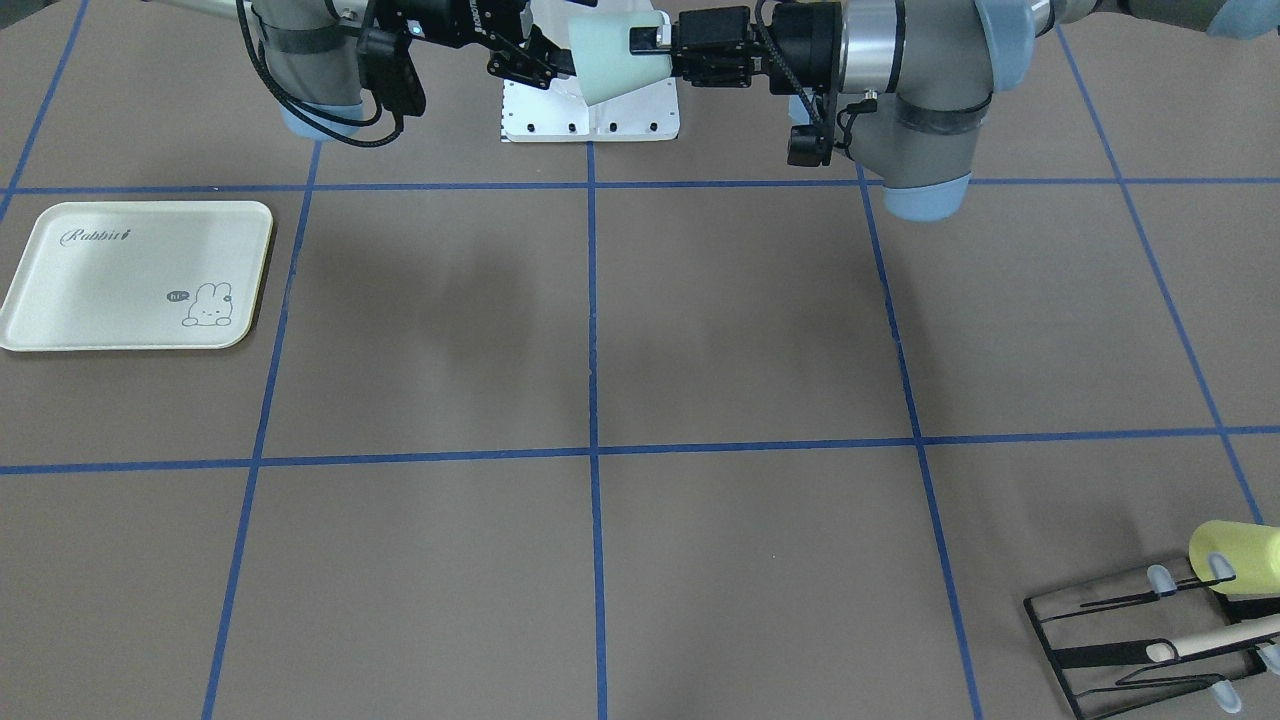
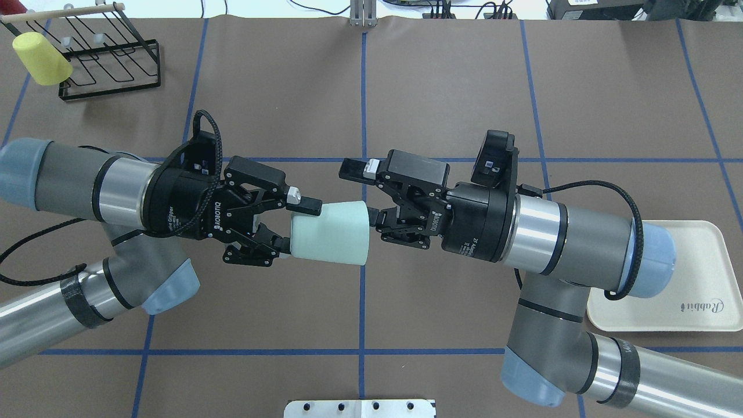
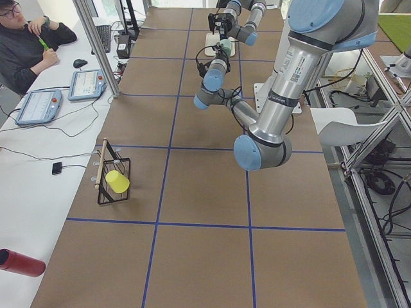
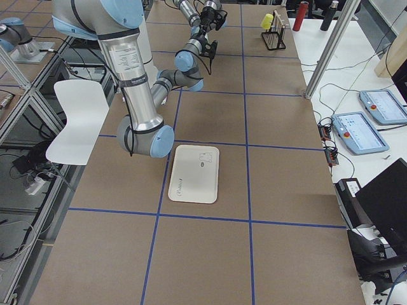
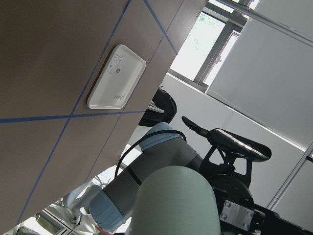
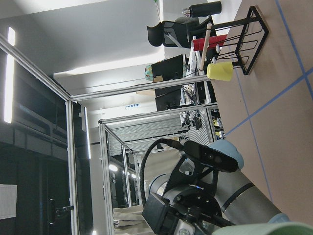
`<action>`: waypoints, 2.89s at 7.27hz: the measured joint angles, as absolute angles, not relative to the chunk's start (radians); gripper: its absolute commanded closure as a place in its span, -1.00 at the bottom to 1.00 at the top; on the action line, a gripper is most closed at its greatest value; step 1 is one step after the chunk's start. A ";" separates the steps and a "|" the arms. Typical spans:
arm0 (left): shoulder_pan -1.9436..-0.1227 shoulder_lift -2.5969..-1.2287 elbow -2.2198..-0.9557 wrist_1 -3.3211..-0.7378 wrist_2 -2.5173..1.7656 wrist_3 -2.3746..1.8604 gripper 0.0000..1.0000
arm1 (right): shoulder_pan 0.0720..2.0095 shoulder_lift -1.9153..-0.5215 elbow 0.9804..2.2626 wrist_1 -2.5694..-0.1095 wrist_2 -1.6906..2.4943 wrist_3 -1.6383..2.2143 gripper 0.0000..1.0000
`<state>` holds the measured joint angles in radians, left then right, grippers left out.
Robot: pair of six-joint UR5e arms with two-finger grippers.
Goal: Left arm grabs green cup and hands to right arm on tray
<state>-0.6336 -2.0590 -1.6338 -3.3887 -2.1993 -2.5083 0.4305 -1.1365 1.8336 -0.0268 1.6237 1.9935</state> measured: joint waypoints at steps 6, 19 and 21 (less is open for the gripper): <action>-0.634 -2.060 -1.633 -3.389 -2.200 -2.507 1.00 | 0.441 -1.135 1.837 -0.045 1.659 1.990 0.36; -0.633 -2.060 -1.633 -3.391 -2.201 -2.493 1.00 | 0.450 -1.140 1.840 -0.065 1.681 1.987 1.00; -0.633 -2.060 -1.632 -3.392 -2.200 -2.493 1.00 | 0.453 -1.144 1.838 -0.067 1.701 1.986 1.00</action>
